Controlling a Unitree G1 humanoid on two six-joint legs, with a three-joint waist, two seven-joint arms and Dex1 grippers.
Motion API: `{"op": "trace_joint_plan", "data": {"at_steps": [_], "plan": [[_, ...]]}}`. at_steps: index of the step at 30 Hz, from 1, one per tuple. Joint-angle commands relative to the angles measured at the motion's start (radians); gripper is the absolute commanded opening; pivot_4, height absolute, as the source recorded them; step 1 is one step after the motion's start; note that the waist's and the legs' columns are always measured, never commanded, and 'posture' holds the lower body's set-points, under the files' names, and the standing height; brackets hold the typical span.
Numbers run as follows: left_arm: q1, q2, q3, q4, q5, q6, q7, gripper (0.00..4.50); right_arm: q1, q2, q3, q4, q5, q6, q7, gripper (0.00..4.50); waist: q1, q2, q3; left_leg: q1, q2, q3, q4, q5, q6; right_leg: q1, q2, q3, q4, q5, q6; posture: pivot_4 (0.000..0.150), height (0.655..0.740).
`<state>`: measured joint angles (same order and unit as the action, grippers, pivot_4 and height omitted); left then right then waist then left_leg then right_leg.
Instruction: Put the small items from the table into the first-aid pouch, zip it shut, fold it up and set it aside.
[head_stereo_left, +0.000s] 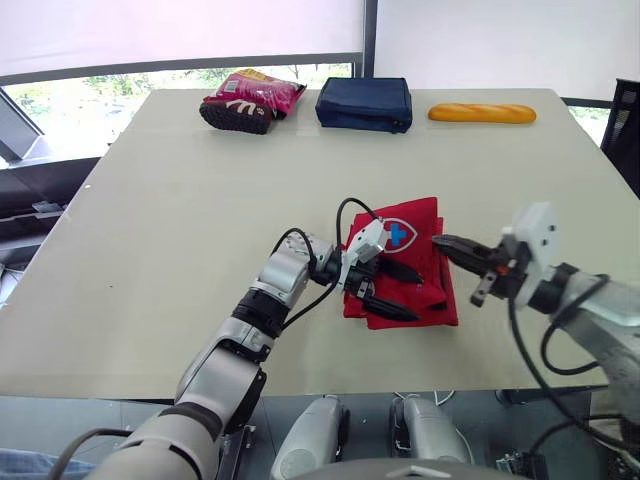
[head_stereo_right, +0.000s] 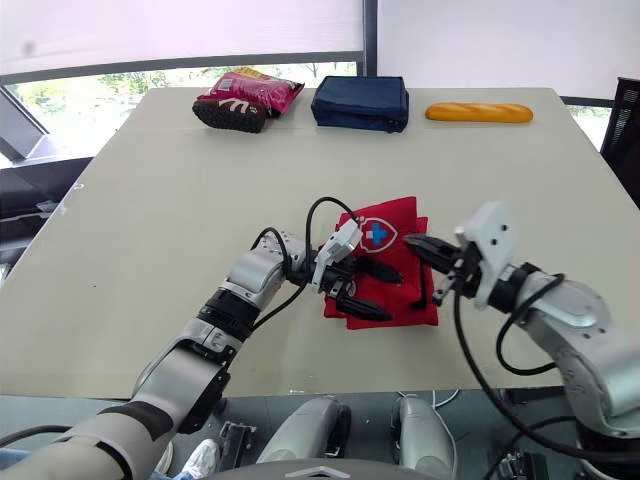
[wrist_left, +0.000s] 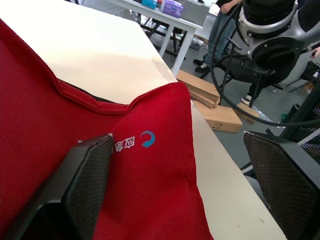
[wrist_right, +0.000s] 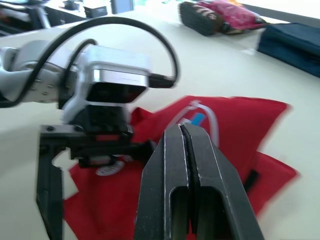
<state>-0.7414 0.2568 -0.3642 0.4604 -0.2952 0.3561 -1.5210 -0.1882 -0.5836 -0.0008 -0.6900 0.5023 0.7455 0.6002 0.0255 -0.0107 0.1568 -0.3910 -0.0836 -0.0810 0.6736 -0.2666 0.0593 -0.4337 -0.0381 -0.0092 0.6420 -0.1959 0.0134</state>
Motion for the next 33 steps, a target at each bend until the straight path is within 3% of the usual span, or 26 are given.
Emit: {"op": "trace_joint_plan", "data": {"at_steps": [1, 5, 16, 24, 28, 33], "plan": [[0.025, 0.01, -0.039, 0.018, 0.03, 0.002, -0.036, 4.42, 0.006, 0.005, 0.091, 0.114, -0.116, -0.116, -0.002, 0.0, 0.0, 0.0, 0.0, 0.0, 0.0, 0.0, 0.0, 0.0, 0.0, 0.0, 0.0, 0.0, 0.0, 0.0, 0.0, 0.15, 0.7395], [0.034, 0.025, -0.033, 0.001, 0.023, 0.0, -0.046, 4.42, 0.097, -0.051, 0.115, 0.251, -0.218, -0.24, 0.034, 0.0, 0.0, 0.0, 0.0, 0.0, -0.001, 0.0, 0.0, 0.0, 0.0, 0.0, 0.0, 0.0, 0.0, 0.0, 0.0, 0.15, 0.7395], [0.067, 0.054, -0.024, -0.043, 0.009, 0.014, -0.045, 4.42, 0.227, -0.072, 0.074, 0.339, -0.245, -0.353, 0.07, 0.0, -0.012, 0.0, -0.003, 0.008, 0.0, 0.001, -0.003, 0.0, 0.0, 0.006, 0.001, 0.001, 0.0, 0.0, 0.0, 0.15, 0.7395], [0.068, 0.057, -0.025, -0.044, 0.015, 0.003, -0.041, 4.42, 0.027, -0.034, -0.07, 0.197, 0.029, -0.271, 0.126, 0.0, -0.015, 0.001, -0.002, 0.007, 0.001, 0.001, -0.003, 0.0, 0.0, 0.005, 0.001, 0.001, 0.0, 0.0, 0.0, 0.15, 0.7395], [0.068, 0.053, -0.027, -0.043, 0.015, 0.0, -0.042, 4.42, -0.104, -0.011, -0.004, 0.288, -0.032, -0.26, 0.104, 0.0, -0.012, 0.001, -0.002, 0.007, 0.001, 0.001, -0.003, 0.0, 0.0, 0.005, 0.001, 0.001, 0.0, 0.0, 0.0, 0.15, 0.7395], [0.065, 0.051, -0.029, -0.04, 0.016, -0.004, -0.044, 4.42, -0.223, 0.045, 0.096, 0.548, -0.19, -0.353, 0.085, 0.0, -0.012, 0.001, -0.002, 0.007, 0.0, 0.001, -0.003, 0.0, 0.0, 0.005, 0.001, 0.001, 0.0, 0.0, 0.0, 0.15, 0.7395]]}}
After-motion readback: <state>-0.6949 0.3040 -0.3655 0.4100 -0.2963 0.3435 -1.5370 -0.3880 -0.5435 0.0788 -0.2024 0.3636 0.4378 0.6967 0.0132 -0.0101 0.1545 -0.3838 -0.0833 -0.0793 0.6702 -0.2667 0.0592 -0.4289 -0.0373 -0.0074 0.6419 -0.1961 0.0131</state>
